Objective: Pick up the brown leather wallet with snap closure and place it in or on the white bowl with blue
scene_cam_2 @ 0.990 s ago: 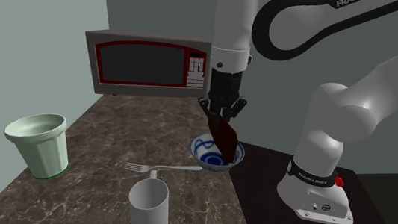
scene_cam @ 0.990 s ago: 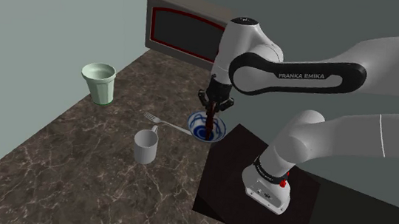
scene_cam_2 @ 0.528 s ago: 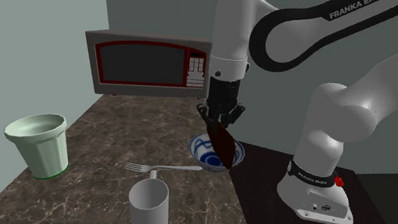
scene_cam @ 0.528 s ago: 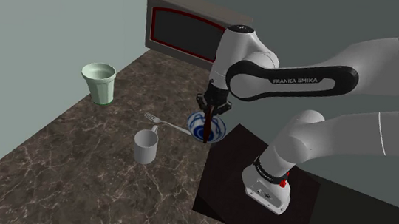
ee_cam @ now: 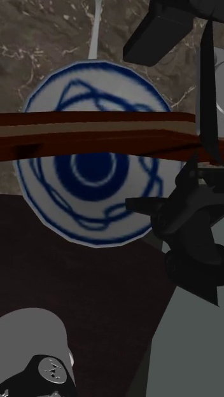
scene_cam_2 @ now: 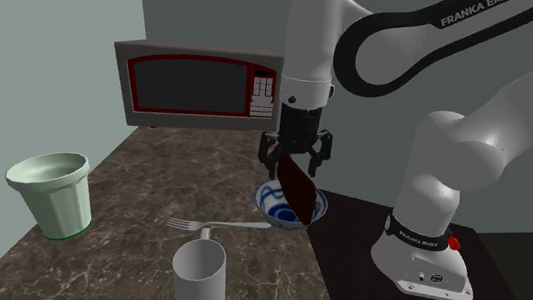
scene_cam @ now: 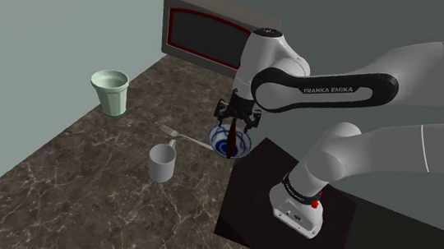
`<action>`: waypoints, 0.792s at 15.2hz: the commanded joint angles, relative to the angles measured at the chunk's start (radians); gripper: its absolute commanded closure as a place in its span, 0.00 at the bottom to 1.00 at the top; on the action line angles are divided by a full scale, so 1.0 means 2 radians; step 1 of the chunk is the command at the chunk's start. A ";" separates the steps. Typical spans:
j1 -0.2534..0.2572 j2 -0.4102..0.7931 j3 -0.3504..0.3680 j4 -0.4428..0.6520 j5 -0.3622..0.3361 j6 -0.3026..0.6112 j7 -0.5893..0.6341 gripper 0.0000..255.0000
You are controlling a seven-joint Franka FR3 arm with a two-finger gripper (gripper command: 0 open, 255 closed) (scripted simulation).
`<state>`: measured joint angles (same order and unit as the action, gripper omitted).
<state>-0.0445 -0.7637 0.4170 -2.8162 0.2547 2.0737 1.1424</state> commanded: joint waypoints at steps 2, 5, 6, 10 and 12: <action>-0.001 -0.008 -0.005 0.012 -0.003 -0.020 0.000 0.00; -0.003 -0.025 -0.016 0.050 -0.013 -0.075 0.001 0.00; -0.003 -0.025 -0.016 0.050 -0.013 -0.075 0.001 0.00; -0.003 -0.025 -0.016 0.050 -0.013 -0.075 0.001 0.00; -0.003 -0.025 -0.016 0.050 -0.013 -0.075 0.001 0.00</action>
<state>-0.0495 -0.8137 0.3843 -2.7157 0.2288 1.9245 1.1437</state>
